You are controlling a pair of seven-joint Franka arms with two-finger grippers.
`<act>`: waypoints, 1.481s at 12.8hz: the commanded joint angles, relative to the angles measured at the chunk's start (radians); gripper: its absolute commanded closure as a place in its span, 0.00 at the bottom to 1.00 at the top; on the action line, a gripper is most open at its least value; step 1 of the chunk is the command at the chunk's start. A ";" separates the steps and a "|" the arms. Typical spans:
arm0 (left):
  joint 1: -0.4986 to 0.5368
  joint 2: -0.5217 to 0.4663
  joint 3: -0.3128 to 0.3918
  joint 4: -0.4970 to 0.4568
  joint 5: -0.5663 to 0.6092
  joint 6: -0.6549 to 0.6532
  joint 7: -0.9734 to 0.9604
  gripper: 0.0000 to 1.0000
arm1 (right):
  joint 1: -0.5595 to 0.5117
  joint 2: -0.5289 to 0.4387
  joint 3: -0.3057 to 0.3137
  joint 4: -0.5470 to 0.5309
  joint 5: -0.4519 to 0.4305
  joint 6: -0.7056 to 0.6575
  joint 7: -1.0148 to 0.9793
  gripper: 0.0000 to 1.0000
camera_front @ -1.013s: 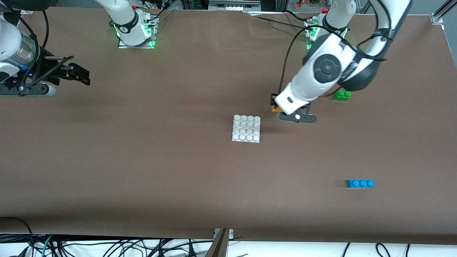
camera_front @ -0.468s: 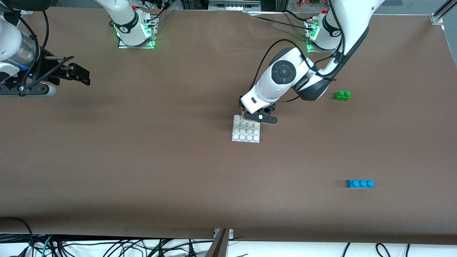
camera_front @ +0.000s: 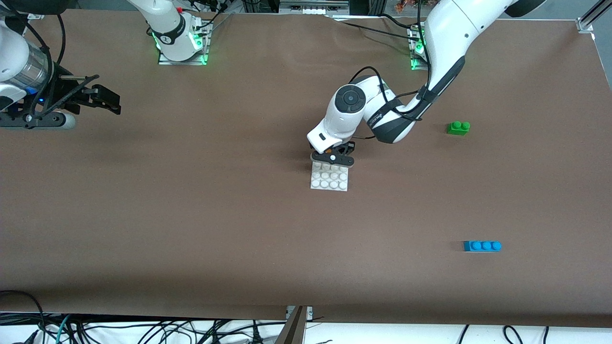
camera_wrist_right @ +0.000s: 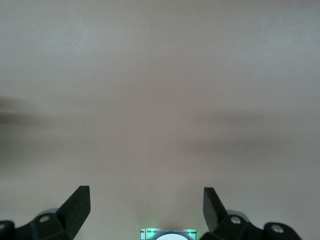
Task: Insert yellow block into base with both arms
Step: 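Lower the yellow block and press it onto the plate studs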
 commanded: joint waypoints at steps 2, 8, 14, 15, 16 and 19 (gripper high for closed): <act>-0.031 0.037 0.042 0.068 0.044 -0.008 -0.030 0.77 | 0.000 -0.024 0.003 -0.019 -0.012 0.000 -0.010 0.00; -0.052 0.052 0.065 0.071 0.052 -0.008 -0.058 0.77 | 0.000 -0.024 0.003 -0.019 -0.012 0.002 -0.010 0.00; -0.067 0.067 0.072 0.068 0.052 -0.010 -0.059 0.76 | 0.000 -0.024 0.004 -0.019 -0.012 0.002 -0.010 0.00; -0.080 0.072 0.078 0.068 0.052 -0.010 -0.059 0.76 | 0.000 -0.024 0.003 -0.019 -0.012 0.002 -0.010 0.00; -0.095 0.072 0.097 0.071 0.052 -0.010 -0.059 0.76 | 0.000 -0.024 0.004 -0.019 -0.012 0.002 -0.010 0.00; -0.112 0.072 0.107 0.074 0.050 -0.010 -0.059 0.76 | 0.000 -0.024 0.004 -0.019 -0.012 0.002 -0.010 0.00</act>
